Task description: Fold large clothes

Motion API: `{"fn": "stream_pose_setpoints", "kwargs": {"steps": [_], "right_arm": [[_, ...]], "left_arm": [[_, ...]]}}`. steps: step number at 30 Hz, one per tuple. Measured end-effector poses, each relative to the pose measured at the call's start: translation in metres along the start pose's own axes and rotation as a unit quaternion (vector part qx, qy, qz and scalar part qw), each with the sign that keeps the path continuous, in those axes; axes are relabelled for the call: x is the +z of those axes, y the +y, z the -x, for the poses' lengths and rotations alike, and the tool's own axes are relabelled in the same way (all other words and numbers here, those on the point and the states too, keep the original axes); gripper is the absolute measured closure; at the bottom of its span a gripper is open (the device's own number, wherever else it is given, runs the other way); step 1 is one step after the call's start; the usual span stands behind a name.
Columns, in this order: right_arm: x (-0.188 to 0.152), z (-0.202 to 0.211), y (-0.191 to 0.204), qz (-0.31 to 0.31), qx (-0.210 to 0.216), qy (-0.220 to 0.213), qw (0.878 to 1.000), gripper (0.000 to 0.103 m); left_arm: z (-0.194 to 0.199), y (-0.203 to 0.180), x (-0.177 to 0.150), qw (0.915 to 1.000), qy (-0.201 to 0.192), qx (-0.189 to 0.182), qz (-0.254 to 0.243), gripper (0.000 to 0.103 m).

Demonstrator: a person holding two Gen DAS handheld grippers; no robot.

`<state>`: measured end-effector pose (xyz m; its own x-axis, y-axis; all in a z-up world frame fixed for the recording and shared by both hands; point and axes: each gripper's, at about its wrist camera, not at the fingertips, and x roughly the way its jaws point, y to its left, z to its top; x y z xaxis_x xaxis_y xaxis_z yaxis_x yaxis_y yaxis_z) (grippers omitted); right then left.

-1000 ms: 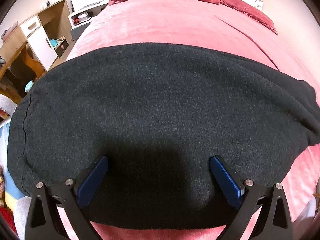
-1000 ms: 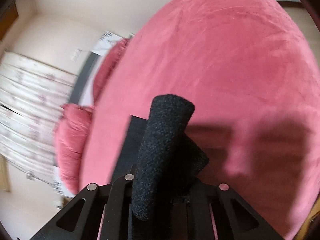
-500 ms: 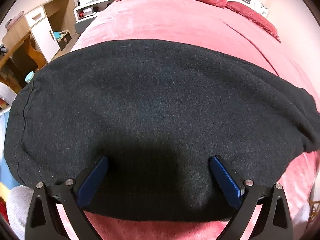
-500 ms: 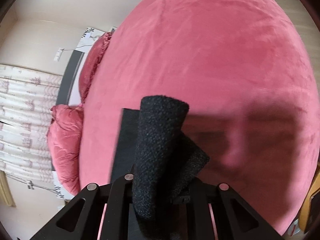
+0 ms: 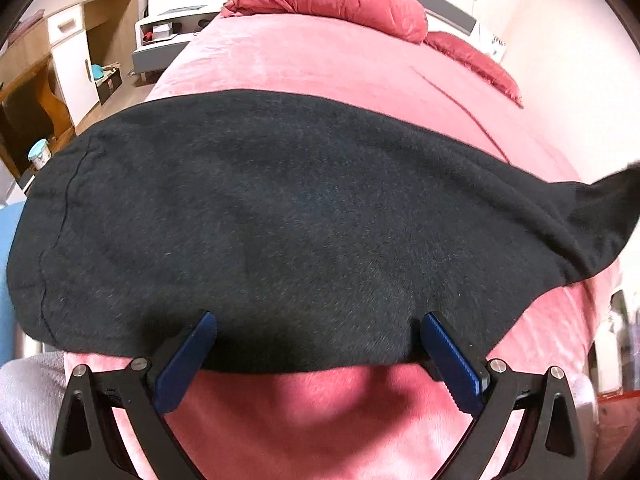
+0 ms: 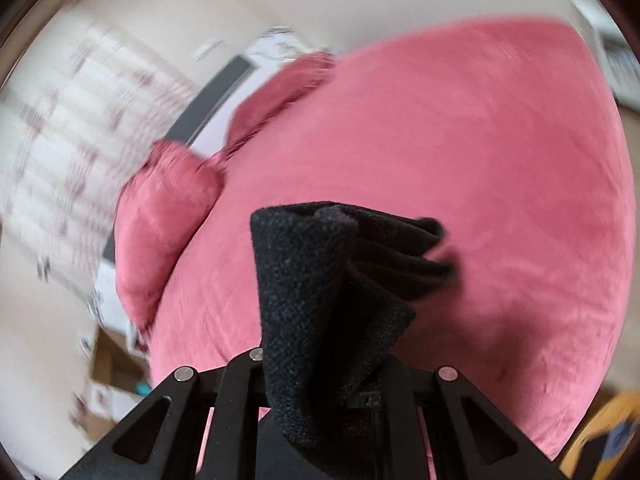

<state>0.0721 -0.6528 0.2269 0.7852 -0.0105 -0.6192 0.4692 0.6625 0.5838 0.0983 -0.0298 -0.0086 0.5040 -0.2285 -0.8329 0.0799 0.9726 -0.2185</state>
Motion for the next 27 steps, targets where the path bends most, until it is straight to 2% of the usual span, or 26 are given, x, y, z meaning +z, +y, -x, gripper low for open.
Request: {"fn": "stream_pose_setpoints", "kwargs": {"steps": [3, 5, 8, 10, 12, 14, 17, 18, 19, 20, 21, 22, 24, 27], "right_arm": [[-0.018, 0.003, 0.059, 0.078, 0.01, -0.006, 0.997, 0.089], [-0.036, 0.003, 0.104, 0.138, 0.025, -0.007, 0.99, 0.089], [-0.082, 0.0, 0.164, 0.243, 0.046, -0.002, 0.969, 0.089], [-0.126, -0.003, 0.196, 0.322, 0.055, -0.003, 0.945, 0.089], [-0.187, -0.01, 0.217, 0.411, 0.064, -0.001, 0.909, 0.089], [-0.247, -0.025, 0.227, 0.482, 0.068, 0.02, 0.873, 0.088], [-0.357, -0.066, 0.216, 0.593, 0.044, 0.083, 0.8, 0.087], [-0.388, -0.08, 0.207, 0.617, 0.031, 0.108, 0.779, 0.085], [-0.42, -0.097, 0.195, 0.646, 0.005, 0.129, 0.752, 0.081], [-0.443, -0.106, 0.186, 0.668, -0.022, 0.122, 0.734, 0.081], [-0.46, -0.106, 0.179, 0.685, -0.038, 0.083, 0.723, 0.081], [-0.472, -0.102, 0.178, 0.695, -0.049, 0.039, 0.717, 0.081], [-0.476, -0.101, 0.181, 0.685, -0.062, 0.023, 0.726, 0.079], [-0.462, -0.096, 0.186, 0.638, -0.045, 0.045, 0.768, 0.075]], "left_arm": [[0.009, 0.015, -0.006, 0.9999, -0.006, -0.009, 0.012, 0.0], [0.015, 0.024, -0.009, 0.9997, -0.009, -0.01, 0.021, 0.0], [0.024, 0.041, -0.016, 0.9991, -0.016, -0.017, 0.036, 0.0], [0.026, 0.047, -0.017, 0.9986, -0.016, -0.019, 0.046, 0.0], [0.027, 0.056, -0.021, 0.9983, -0.014, -0.023, 0.052, 0.0], [0.032, 0.064, -0.026, 0.9982, -0.01, -0.015, 0.057, 0.0], [0.036, 0.07, -0.033, 0.9978, -0.004, -0.015, 0.065, 0.0], [0.037, 0.073, -0.035, 0.9976, -0.003, -0.013, 0.068, 0.0], [0.038, 0.074, -0.037, 0.9975, -0.002, -0.011, 0.07, 0.0], [0.041, 0.077, -0.039, 0.9974, -0.002, -0.011, 0.071, 0.0], [0.044, 0.079, -0.042, 0.9973, -0.003, -0.011, 0.072, 0.0], [0.046, 0.08, -0.044, 0.9973, -0.004, -0.008, 0.072, 0.0], [0.046, 0.074, -0.044, 0.9979, -0.005, -0.007, 0.065, 0.0], [0.053, 0.058, -0.041, 0.9992, -0.01, -0.012, 0.038, 0.0]]}}
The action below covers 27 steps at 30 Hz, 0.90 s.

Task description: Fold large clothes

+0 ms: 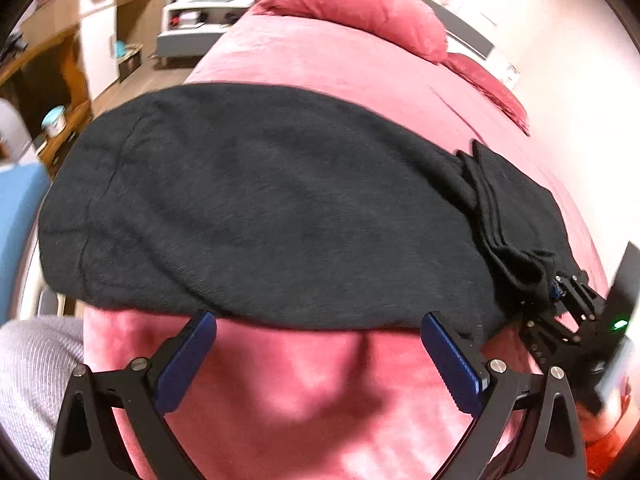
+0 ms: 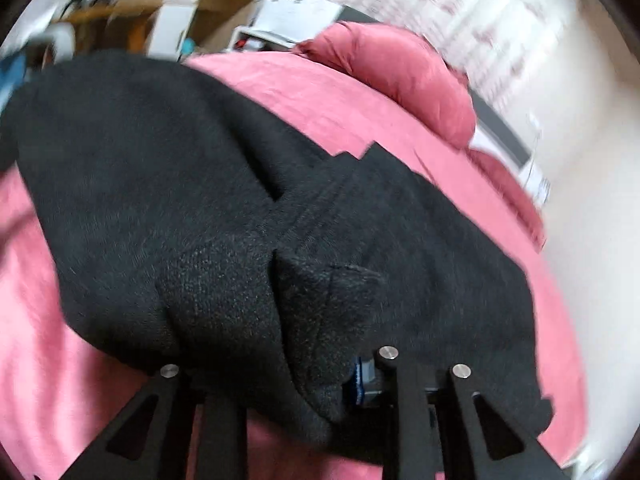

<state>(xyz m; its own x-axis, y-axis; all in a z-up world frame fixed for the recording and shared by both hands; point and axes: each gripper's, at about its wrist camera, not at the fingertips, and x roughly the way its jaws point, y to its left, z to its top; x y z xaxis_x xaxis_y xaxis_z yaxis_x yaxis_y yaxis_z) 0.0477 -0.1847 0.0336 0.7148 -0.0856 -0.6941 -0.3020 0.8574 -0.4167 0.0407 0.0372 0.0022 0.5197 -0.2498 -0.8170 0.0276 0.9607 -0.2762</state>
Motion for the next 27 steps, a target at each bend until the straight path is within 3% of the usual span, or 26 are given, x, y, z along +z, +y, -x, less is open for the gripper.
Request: {"fn": "stream_pose_setpoints", "kwargs": {"steps": [3, 7, 10, 13, 15, 19, 21, 22, 23, 27], "right_arm": [[0.001, 0.013, -0.019, -0.074, 0.058, -0.001, 0.996, 0.07], [-0.021, 0.029, -0.046, -0.155, 0.137, -0.002, 0.978, 0.07], [-0.047, 0.041, -0.064, -0.215, 0.168, -0.013, 0.962, 0.07], [-0.082, 0.04, -0.095, -0.309, 0.151, -0.022, 0.939, 0.07], [-0.114, 0.042, -0.121, -0.41, 0.149, -0.032, 0.899, 0.07], [-0.161, 0.031, -0.152, -0.541, 0.139, -0.015, 0.829, 0.07], [-0.183, 0.02, -0.163, -0.597, 0.158, -0.013, 0.787, 0.069], [-0.194, 0.02, -0.166, -0.62, 0.169, -0.018, 0.766, 0.068], [-0.201, 0.018, -0.17, -0.641, 0.181, -0.026, 0.745, 0.068], [-0.223, 0.007, -0.19, -0.715, 0.242, -0.076, 0.651, 0.068]], "left_arm": [[0.006, -0.025, 0.004, 0.9993, -0.007, -0.019, -0.032, 0.0], [0.003, -0.058, 0.016, 0.9963, -0.007, -0.045, -0.073, 0.001], [-0.004, -0.083, 0.027, 0.9948, -0.002, -0.061, -0.082, 0.002], [-0.017, -0.107, 0.041, 0.9943, 0.008, -0.081, -0.069, 0.002], [-0.028, -0.12, 0.048, 0.994, 0.021, -0.089, -0.06, 0.002], [-0.058, -0.141, 0.062, 0.9935, 0.05, -0.084, -0.057, 0.002], [-0.077, -0.151, 0.069, 0.9926, 0.065, -0.087, -0.054, 0.012], [-0.086, -0.153, 0.07, 0.9924, 0.077, -0.08, -0.052, 0.029], [-0.094, -0.154, 0.07, 0.9924, 0.087, -0.07, -0.051, 0.037], [-0.096, -0.162, 0.069, 0.9912, 0.082, -0.077, -0.07, 0.052]]}}
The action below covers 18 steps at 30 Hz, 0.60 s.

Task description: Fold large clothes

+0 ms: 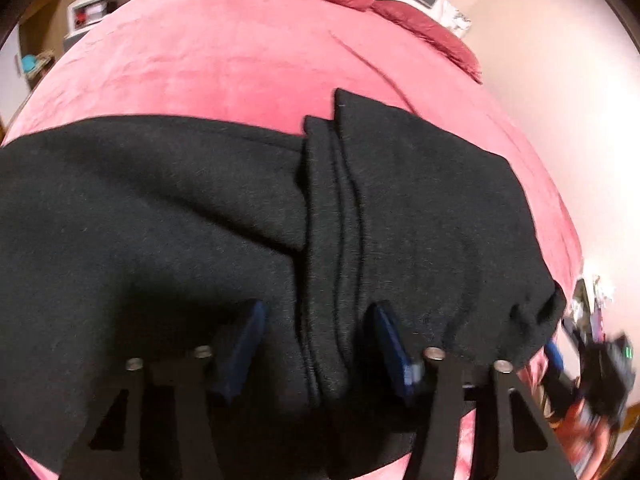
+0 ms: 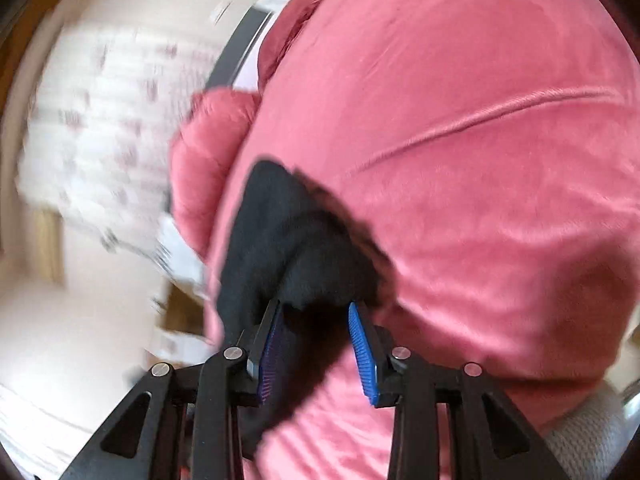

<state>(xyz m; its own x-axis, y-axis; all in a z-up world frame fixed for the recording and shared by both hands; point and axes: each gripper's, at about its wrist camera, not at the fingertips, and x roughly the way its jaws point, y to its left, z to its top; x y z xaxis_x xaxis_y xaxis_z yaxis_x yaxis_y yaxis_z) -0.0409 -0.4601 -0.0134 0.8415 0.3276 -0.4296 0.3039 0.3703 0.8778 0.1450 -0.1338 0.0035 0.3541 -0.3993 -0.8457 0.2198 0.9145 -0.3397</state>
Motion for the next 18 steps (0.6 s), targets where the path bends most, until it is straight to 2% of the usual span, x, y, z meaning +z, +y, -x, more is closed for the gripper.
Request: {"fn": "stream_pose_setpoints", "kwargs": {"steps": [2, 3, 5, 6, 9, 13, 15, 17, 18], "right_arm": [[0.017, -0.002, -0.006, -0.044, 0.0, 0.0, 0.999, 0.067], [0.029, -0.003, -0.006, -0.056, -0.015, -0.004, 0.998, 0.067], [0.048, -0.011, 0.0, -0.036, -0.038, 0.001, 0.999, 0.067], [0.057, -0.021, 0.006, -0.024, -0.051, 0.026, 0.998, 0.067], [0.076, -0.05, 0.024, 0.021, -0.08, 0.077, 0.994, 0.067], [0.068, -0.058, 0.012, 0.018, -0.115, 0.125, 0.985, 0.069], [0.057, -0.051, 0.005, 0.028, -0.156, 0.119, 0.98, 0.069], [0.04, -0.044, -0.003, 0.04, -0.174, 0.111, 0.978, 0.072], [0.027, -0.037, -0.007, 0.046, -0.175, 0.106, 0.978, 0.072]], "left_arm": [[0.0, -0.009, -0.001, 0.9995, -0.005, 0.002, -0.03, 0.063], [0.0, -0.014, -0.002, 0.9988, -0.008, 0.008, -0.047, 0.064], [0.001, -0.024, -0.007, 0.9959, -0.018, 0.028, -0.084, 0.067], [0.001, -0.026, -0.009, 0.9953, -0.022, 0.033, -0.089, 0.067], [0.001, -0.026, -0.014, 0.9961, -0.028, 0.031, -0.078, 0.067], [0.003, -0.018, -0.022, 0.9964, -0.03, 0.027, -0.075, 0.066], [-0.002, -0.016, -0.021, 0.9962, -0.031, 0.028, -0.076, 0.065], [-0.002, -0.017, -0.023, 0.9959, -0.036, 0.03, -0.078, 0.065], [-0.01, -0.023, -0.014, 0.9957, -0.037, 0.031, -0.079, 0.065]]}}
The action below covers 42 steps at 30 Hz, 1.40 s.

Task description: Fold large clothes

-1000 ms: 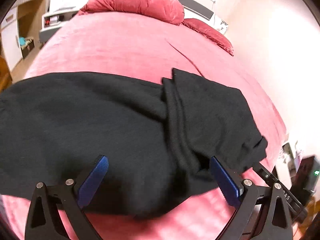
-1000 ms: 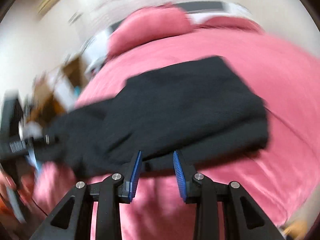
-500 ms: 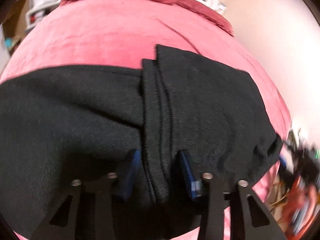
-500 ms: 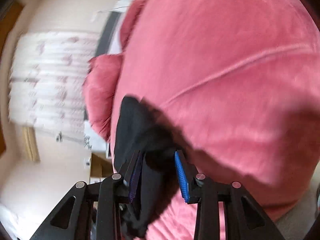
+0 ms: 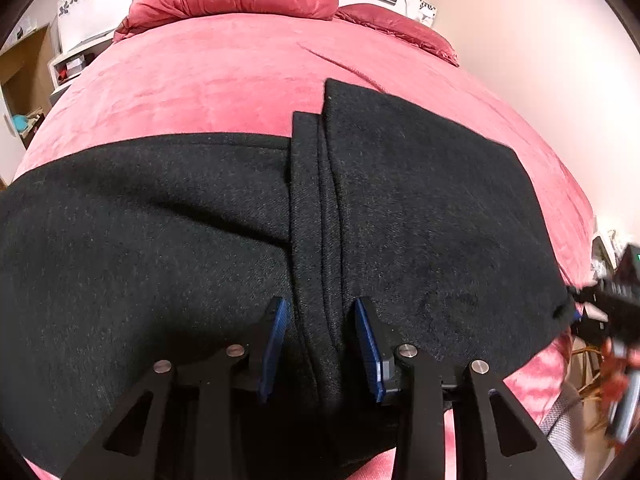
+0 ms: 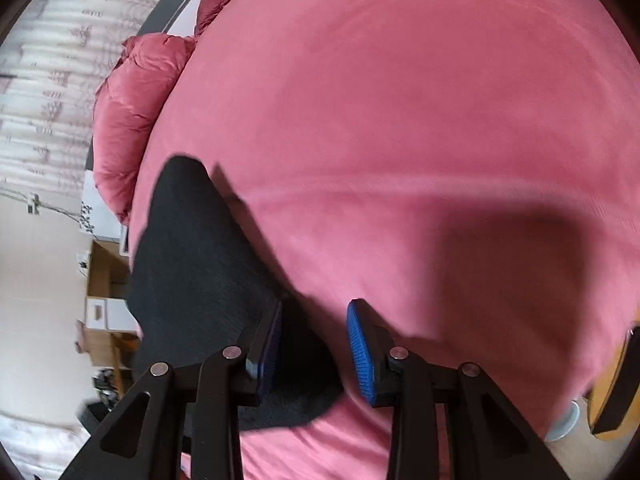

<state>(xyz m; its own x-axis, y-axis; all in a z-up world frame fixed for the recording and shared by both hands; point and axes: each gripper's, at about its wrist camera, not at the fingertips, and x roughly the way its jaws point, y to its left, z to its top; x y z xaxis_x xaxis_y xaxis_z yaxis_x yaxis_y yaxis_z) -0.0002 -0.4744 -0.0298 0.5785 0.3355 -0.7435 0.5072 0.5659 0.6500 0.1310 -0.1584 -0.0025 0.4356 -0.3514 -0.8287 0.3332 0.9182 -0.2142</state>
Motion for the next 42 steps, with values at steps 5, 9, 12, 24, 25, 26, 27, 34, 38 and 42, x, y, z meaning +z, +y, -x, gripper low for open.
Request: {"fn": "stream_pose_setpoints", "kwargs": {"steps": [5, 9, 12, 24, 25, 26, 27, 34, 38, 42], "right_arm": [[-0.03, 0.01, -0.002, -0.003, -0.004, -0.026, 1.0, 0.072], [-0.034, 0.013, -0.013, -0.044, 0.026, -0.028, 0.998, 0.069], [-0.032, 0.019, -0.028, -0.072, 0.059, -0.014, 0.996, 0.069], [-0.025, -0.002, -0.062, -0.183, 0.206, 0.051, 0.96, 0.068], [-0.025, -0.004, -0.061, -0.182, 0.207, 0.054, 0.96, 0.068], [-0.024, -0.005, -0.059, -0.177, 0.204, 0.057, 0.961, 0.068], [-0.023, -0.004, -0.054, -0.171, 0.201, 0.059, 0.963, 0.068], [-0.008, -0.003, -0.032, -0.133, 0.172, 0.045, 0.975, 0.089], [-0.014, 0.014, -0.029, -0.146, 0.207, 0.016, 0.967, 0.092], [-0.028, 0.018, -0.04, -0.214, 0.253, 0.013, 0.943, 0.093]], "left_arm": [[0.024, -0.017, 0.013, 0.9992, -0.029, 0.01, -0.026, 0.067], [0.045, -0.06, 0.054, 0.9929, -0.079, -0.02, -0.087, 0.041], [0.032, -0.11, 0.093, 0.9844, -0.085, -0.038, -0.149, 0.018], [-0.135, -0.242, 0.153, 0.9487, 0.087, -0.022, -0.303, 0.006], [-0.143, -0.244, 0.149, 0.9474, 0.093, -0.009, -0.306, 0.003], [-0.151, -0.243, 0.147, 0.949, 0.103, -0.003, -0.298, 0.008], [-0.152, -0.242, 0.146, 0.9518, 0.107, -0.017, -0.287, 0.018], [-0.097, -0.245, 0.144, 0.9525, 0.035, -0.059, -0.297, 0.089], [-0.047, -0.213, 0.17, 0.9698, -0.019, -0.113, -0.215, 0.089], [-0.026, -0.198, 0.169, 0.9696, -0.034, -0.135, -0.201, 0.09]]}}
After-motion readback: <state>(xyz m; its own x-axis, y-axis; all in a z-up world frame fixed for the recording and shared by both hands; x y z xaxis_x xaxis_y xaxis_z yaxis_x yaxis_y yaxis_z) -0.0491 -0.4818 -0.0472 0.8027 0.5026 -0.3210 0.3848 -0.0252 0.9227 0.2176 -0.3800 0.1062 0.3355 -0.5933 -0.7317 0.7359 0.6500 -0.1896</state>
